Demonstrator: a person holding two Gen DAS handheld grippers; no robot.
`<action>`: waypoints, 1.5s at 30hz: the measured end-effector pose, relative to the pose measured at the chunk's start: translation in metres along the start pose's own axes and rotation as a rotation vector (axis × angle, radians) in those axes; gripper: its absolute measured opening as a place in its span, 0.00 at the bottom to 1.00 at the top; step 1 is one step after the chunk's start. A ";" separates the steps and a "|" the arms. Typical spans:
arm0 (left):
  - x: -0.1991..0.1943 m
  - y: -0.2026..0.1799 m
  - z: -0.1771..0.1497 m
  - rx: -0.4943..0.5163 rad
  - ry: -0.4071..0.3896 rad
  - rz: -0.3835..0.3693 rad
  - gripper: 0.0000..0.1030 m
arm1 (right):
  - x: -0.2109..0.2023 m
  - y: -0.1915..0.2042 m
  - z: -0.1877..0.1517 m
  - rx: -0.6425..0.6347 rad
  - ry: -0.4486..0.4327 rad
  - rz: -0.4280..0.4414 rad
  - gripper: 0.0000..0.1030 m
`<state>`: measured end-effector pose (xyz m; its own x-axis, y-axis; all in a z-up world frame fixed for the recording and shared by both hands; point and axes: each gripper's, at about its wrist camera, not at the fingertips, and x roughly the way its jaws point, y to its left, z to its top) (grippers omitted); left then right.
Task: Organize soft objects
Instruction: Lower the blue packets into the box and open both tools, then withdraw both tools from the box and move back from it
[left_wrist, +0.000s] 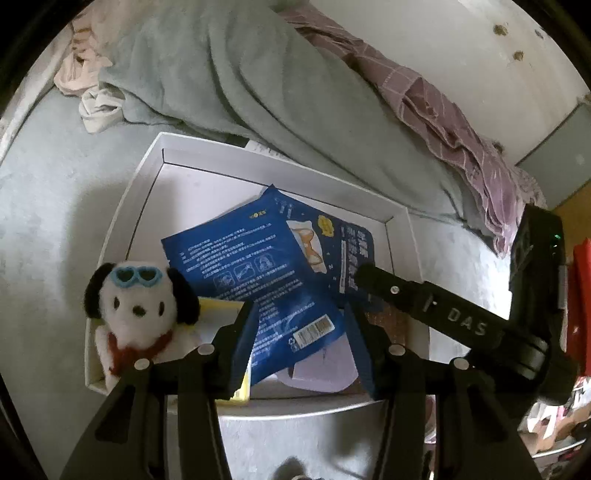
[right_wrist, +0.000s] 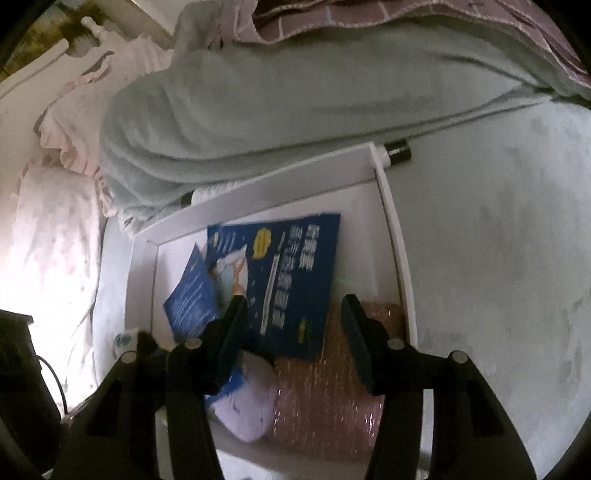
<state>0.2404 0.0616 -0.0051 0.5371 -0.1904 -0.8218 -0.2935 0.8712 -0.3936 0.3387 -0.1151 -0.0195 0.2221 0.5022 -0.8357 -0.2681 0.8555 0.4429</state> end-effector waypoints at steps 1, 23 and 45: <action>0.000 -0.001 -0.001 0.003 0.002 0.006 0.47 | -0.003 -0.001 -0.001 0.004 0.004 0.004 0.53; 0.008 0.021 -0.016 -0.037 0.003 -0.050 0.11 | 0.024 0.030 -0.005 -0.026 -0.002 0.149 0.19; 0.006 0.025 -0.020 -0.021 0.031 -0.041 0.11 | 0.024 0.010 0.016 -0.002 -0.111 -0.161 0.00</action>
<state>0.2206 0.0733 -0.0275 0.5243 -0.2394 -0.8172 -0.2884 0.8530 -0.4350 0.3560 -0.0929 -0.0303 0.3639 0.3699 -0.8548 -0.2229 0.9257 0.3056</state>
